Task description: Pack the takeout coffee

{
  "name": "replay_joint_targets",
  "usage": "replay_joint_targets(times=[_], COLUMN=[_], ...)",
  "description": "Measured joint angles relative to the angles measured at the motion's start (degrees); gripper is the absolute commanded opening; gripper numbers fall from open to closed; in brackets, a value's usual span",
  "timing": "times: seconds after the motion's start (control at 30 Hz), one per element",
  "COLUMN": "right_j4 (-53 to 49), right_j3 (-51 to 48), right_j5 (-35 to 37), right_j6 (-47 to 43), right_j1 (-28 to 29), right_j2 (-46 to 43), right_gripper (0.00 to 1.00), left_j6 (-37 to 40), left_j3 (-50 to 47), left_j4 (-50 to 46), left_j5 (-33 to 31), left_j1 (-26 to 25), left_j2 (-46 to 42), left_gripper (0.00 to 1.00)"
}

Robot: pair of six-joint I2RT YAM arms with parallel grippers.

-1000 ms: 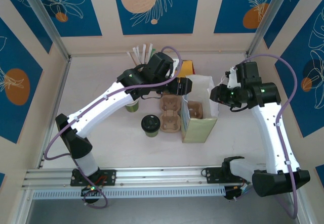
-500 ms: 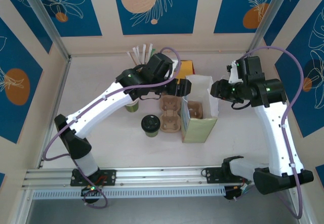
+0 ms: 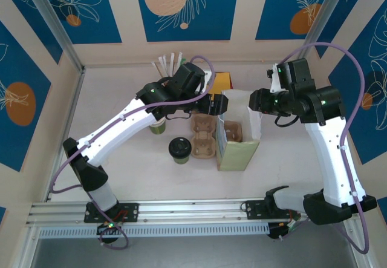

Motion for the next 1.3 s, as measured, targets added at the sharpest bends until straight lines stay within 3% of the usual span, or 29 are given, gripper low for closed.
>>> replay_joint_targets(times=[0.73,1.3], right_j4=[-0.59,0.31], right_j3=[4.26,8.37], right_j5=[2.43,5.57], right_j6=[0.17,2.89], right_j1=[8.2,14.19], right_j2=[5.7,10.27], right_gripper=[0.46,0.46], left_j6=[0.39,0.42], left_j3=[2.6,-0.7], left_j4=[-3.96,-6.45], left_j5=[-5.55,-4.02], left_j1=[0.57,9.79], left_j2=[-1.86,-9.9], left_gripper=[0.89,0.91])
